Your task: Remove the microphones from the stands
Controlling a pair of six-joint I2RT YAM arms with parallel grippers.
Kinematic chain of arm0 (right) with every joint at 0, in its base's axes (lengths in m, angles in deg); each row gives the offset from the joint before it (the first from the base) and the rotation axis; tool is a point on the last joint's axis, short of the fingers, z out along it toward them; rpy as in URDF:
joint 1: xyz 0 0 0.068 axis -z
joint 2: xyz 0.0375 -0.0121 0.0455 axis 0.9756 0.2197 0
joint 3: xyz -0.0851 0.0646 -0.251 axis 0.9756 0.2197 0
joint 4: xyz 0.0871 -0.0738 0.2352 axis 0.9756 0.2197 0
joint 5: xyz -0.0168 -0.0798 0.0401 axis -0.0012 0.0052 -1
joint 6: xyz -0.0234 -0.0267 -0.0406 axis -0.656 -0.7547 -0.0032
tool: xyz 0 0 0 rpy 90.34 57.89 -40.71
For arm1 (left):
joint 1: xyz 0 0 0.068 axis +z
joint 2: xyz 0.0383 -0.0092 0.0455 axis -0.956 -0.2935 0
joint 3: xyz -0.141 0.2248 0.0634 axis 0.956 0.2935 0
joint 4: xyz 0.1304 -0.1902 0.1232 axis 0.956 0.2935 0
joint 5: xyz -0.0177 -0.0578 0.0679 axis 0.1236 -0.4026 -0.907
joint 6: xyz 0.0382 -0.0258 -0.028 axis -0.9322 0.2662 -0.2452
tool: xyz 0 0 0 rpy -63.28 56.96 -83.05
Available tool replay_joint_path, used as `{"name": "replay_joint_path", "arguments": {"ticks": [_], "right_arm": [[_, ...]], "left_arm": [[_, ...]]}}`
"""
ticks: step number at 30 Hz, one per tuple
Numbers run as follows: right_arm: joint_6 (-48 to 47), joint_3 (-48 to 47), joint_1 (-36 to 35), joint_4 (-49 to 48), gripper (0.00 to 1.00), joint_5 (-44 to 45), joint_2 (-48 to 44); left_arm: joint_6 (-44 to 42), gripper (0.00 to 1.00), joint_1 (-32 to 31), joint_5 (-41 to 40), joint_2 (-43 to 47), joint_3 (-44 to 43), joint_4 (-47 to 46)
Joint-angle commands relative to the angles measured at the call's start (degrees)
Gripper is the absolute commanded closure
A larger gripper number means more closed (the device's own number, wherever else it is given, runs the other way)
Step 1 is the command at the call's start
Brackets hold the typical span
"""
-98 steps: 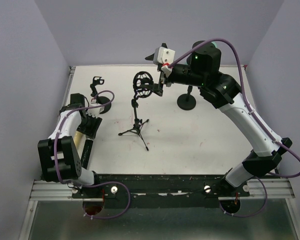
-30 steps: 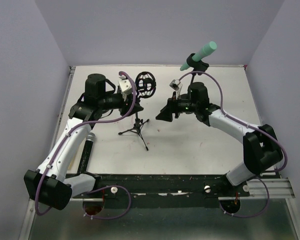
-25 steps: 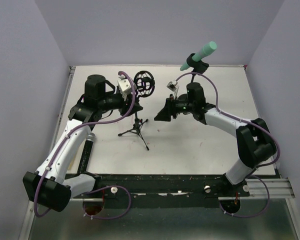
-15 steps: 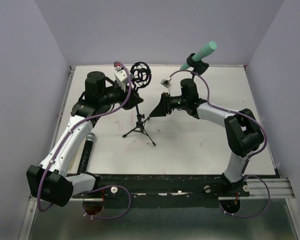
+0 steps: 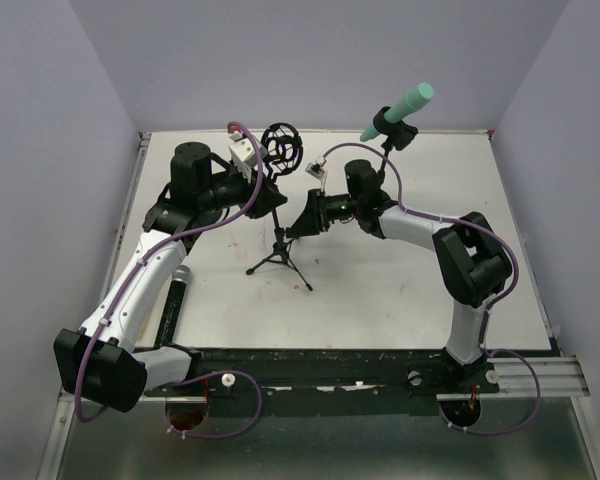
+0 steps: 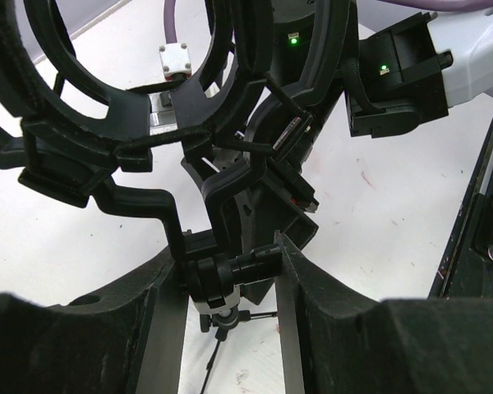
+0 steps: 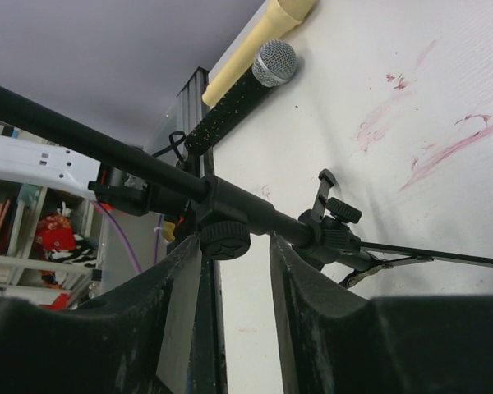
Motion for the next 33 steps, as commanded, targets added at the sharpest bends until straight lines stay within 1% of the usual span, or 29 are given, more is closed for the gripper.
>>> {"name": "replay_joint_path", "arguments": {"ticks": [1,3,8,10,11,12,13,14,17,19,21,24,26,27,28,29,30,31,32,33], "right_arm": [[0.6,-2.2,-0.6,-2.1,0.58,-1.5,1.7],[0.6,-2.1,-0.8,-2.7,0.65,-1.4,1.8],[0.7,-2.2,-1.1,-3.7,0.66,-1.5,2.0],[0.8,-2.5,-1.1,-3.7,0.68,-1.6,2.5],[0.9,-2.5,-1.3,-4.3,0.72,-1.6,2.7],[0.9,-2.4,-1.3,-5.0,0.82,-1.5,2.8],[0.3,-2.2,-1.5,-6.0,0.95,-1.4,2.8],[-1.1,-2.1,-1.7,-6.1,0.99,-0.5,2.6],[-5.7,-1.4,-2.6,-6.8,0.99,1.7,1.0],[-11.3,-1.5,-3.3,-5.2,0.99,3.8,-0.4],[-18.7,-1.2,-4.1,-4.3,0.99,6.5,-2.1],[-30.0,0.2,-5.6,-5.9,0.99,12.4,-5.2],[-43.5,3.3,-7.7,-8.9,0.99,17.1,-8.3],[-52.7,6.2,-9.0,-11.4,0.99,20.2,-10.0],[-59.3,10.0,-10.5,-17.0,0.99,23.4,-10.9],[-64.5,13.4,-11.3,-25.3,0.99,25.0,-11.0],[-70.7,15.3,-11.9,-29.9,0.99,26.4,-10.7],[-77.8,16.4,-12.7,-32.5,0.99,26.8,-10.1],[-88.2,18.2,-13.1,-34.7,0.99,25.9,-9.6],[-95.7,20.6,-13.3,-40.5,0.99,24.5,-8.6]], "left_arm": [[1.1,0.98,0.0,1.0,1.5,0.5,-1.9],[1.0,0.99,0.1,1.2,1.5,0.4,-1.7],[1.1,1.0,0.1,1.9,1.4,0.5,-1.7],[1.1,1.0,0.1,2.4,1.3,0.3,-1.9],[1.1,1.0,0.1,2.7,1.3,0.3,-2.0],[1.1,1.0,0.1,2.8,1.2,0.1,-2.0],[1.2,1.0,0.1,2.9,1.1,0.1,-2.0],[1.2,1.0,0.1,3.0,0.9,-0.1,-2.0],[1.0,1.0,0.3,2.8,0.5,-1.4,-0.6],[1.0,1.0,0.9,2.7,0.1,-3.0,0.7],[1.0,1.0,1.4,2.9,-0.2,-4.6,2.3],[1.0,1.0,2.0,3.1,-0.2,-5.8,3.4],[1.2,1.0,2.4,3.1,0.0,-5.5,3.1],[1.4,1.0,2.6,3.1,0.0,-4.8,2.3],[1.7,1.0,2.8,3.1,0.2,-4.1,1.4],[2.1,1.0,2.9,3.0,0.4,-3.2,0.5],[2.7,1.0,2.9,3.0,0.6,-2.4,-0.3],[3.1,1.0,2.9,3.4,0.7,-2.0,-0.7],[3.2,1.0,2.8,3.9,0.9,-1.7,-1.1],[3.2,1.0,2.9,4.3,0.9,-1.4,-1.1]]}}
